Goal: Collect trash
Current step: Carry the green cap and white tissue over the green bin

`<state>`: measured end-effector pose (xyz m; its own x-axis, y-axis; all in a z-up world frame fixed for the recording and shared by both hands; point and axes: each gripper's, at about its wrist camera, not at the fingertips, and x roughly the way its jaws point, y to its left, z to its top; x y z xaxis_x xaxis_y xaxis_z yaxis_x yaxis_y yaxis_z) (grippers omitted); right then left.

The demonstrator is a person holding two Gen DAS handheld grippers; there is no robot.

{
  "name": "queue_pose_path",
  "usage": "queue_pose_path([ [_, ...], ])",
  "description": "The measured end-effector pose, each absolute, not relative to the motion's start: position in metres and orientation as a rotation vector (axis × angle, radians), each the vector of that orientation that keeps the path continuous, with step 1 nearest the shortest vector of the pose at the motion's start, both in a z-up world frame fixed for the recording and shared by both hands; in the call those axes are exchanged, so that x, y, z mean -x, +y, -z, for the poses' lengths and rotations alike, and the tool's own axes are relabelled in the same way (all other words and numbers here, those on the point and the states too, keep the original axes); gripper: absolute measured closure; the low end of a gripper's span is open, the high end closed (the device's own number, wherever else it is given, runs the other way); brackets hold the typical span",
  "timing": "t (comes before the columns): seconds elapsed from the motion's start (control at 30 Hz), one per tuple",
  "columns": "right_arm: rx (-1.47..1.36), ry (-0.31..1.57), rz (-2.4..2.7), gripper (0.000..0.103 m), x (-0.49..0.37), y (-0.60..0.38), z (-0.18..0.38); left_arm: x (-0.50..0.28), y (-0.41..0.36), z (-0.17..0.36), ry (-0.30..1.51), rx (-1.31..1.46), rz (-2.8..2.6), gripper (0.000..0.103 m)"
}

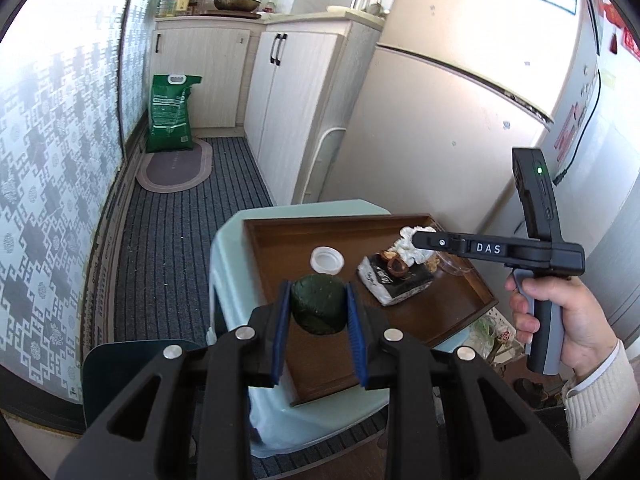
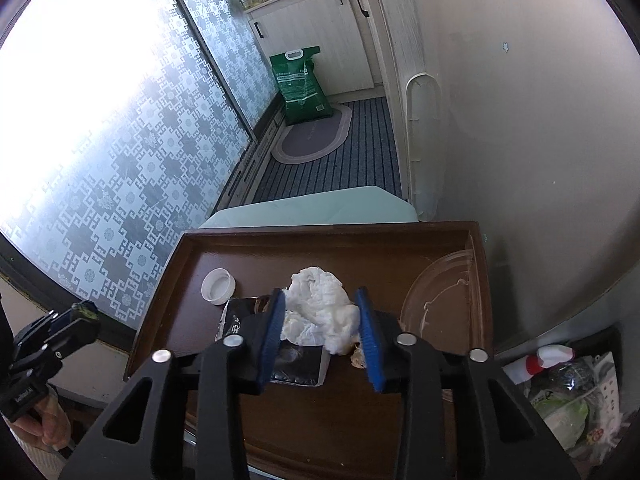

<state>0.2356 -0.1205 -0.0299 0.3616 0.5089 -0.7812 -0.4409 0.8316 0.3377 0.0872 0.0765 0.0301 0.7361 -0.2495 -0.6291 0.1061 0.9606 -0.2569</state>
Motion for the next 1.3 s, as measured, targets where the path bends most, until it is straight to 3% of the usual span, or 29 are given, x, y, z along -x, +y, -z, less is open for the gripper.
queue_pose_path([
  [0.13,-0.038,1.002,-0.593,0.089,-0.234,-0.117,0.024,-0.079,0.100,-0.032,0.705,0.236,0.153,0.075],
  [0.77,0.064,0.840,-0.717,0.089,-0.192,-0.056,-0.041,-0.054,0.183,0.016,0.810,0.292,-0.054,0.075],
  [1.3,0.157,0.856,-0.931,0.089,-0.143,0.034,-0.038,-0.053,0.203,0.098,1.042,0.200,-0.137,0.074],
])
